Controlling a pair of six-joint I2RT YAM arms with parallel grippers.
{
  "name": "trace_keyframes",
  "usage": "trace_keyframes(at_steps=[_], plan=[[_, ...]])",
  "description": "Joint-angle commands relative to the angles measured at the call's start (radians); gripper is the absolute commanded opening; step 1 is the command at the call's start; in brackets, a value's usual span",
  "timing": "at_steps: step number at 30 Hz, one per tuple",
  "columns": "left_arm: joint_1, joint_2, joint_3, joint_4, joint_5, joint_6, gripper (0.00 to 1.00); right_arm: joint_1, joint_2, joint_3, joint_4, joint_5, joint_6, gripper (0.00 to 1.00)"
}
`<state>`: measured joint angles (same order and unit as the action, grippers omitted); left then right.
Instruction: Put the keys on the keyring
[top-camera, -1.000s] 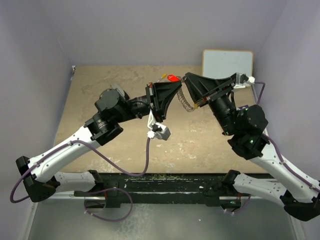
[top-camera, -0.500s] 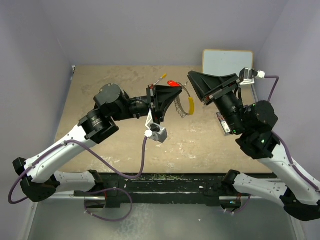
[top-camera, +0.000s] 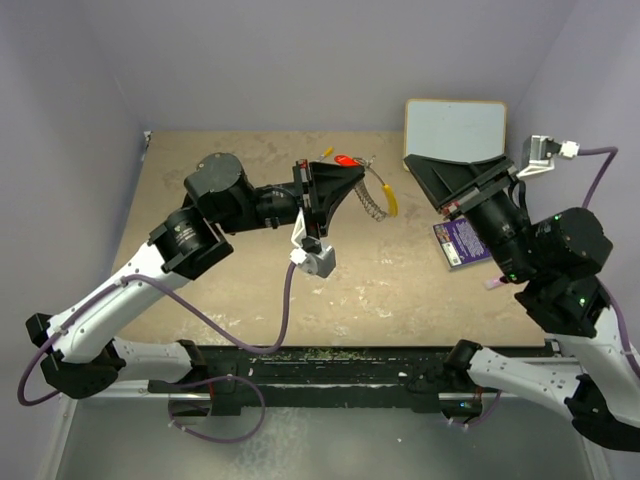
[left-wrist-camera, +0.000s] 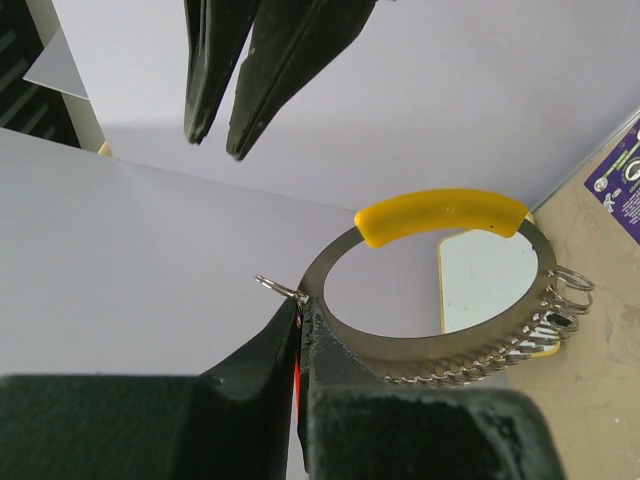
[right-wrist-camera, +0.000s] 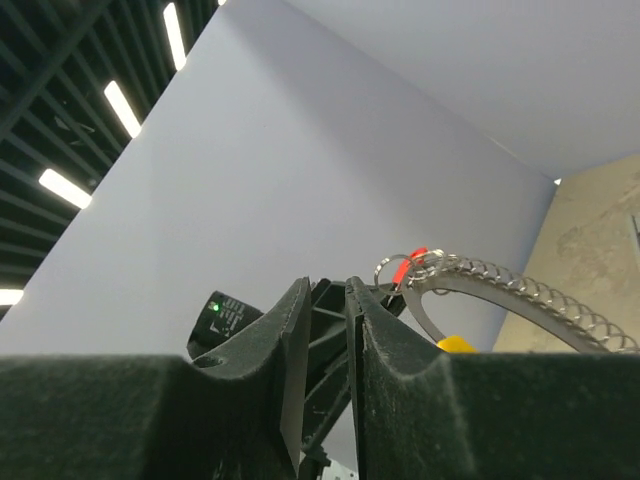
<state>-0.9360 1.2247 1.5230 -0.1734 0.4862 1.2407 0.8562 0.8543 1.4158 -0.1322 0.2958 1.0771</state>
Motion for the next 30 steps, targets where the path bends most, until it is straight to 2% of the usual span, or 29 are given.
trace_keyframes(at_steps=[1,11,22,30], plan=[[0.009,0.005,0.078,-0.035,0.021,-0.016,0.03,-0.003,0.000,0.038,-0.056,-0.033,-0.065,0.26],[0.008,0.036,0.143,-0.137,0.063,-0.028,0.03,-0.003,0.065,0.083,-0.061,-0.118,-0.097,0.29],[0.008,0.041,0.153,-0.168,0.071,-0.027,0.03,-0.003,0.049,0.065,-0.119,-0.079,-0.092,0.29],[0.008,0.043,0.160,-0.180,0.079,-0.024,0.03,-0.003,0.079,0.081,-0.156,-0.104,-0.092,0.30]])
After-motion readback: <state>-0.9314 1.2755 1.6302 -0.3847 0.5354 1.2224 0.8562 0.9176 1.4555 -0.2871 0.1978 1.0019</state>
